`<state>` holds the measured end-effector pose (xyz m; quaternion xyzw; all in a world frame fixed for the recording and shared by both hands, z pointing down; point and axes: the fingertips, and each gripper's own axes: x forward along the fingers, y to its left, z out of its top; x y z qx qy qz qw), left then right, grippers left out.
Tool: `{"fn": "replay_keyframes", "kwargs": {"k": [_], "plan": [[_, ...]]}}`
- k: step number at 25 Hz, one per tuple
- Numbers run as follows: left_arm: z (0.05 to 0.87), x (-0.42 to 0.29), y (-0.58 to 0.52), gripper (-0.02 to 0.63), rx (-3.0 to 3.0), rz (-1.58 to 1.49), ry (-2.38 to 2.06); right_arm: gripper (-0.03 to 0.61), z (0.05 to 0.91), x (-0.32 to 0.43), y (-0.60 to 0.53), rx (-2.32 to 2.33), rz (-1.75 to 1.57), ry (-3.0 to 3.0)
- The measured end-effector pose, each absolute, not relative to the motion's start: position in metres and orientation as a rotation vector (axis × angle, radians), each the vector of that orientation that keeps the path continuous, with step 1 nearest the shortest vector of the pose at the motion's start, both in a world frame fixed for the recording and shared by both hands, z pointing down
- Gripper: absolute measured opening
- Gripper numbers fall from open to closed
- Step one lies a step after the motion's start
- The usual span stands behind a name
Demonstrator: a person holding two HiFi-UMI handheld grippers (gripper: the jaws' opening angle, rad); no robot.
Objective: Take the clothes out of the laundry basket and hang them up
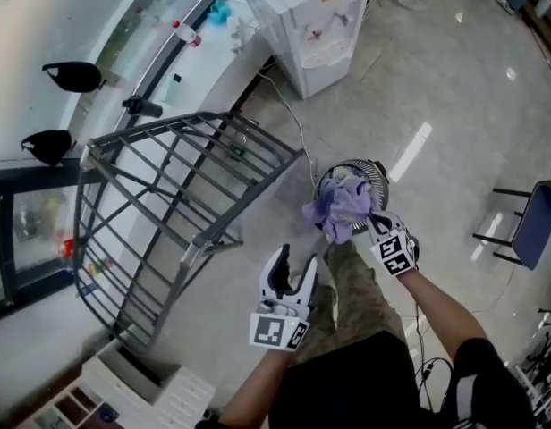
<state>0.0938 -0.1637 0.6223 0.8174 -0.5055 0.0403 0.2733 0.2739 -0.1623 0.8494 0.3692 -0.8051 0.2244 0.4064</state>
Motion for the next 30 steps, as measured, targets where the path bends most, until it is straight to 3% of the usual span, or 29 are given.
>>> {"fn": "replay_keyframes", "kwargs": {"k": [13, 19, 30], "plan": [[0.518, -0.005, -0.078, 0.218, 2.247, 0.020, -1.416, 0.009, 0.520, 0.201, -0.156, 0.907, -0.032, -2.328], [0.480, -0.050, -0.073, 0.218, 2.239, -0.069, -1.492, 0.009, 0.405, 0.166, -0.124, 0.999, -0.087, -2.505], [0.471, -0.010, -0.100, 0.216, 2.437, 0.046, -1.136, 0.009, 0.282, 0.145, -0.066, 0.918, -0.197, -2.664]]}}
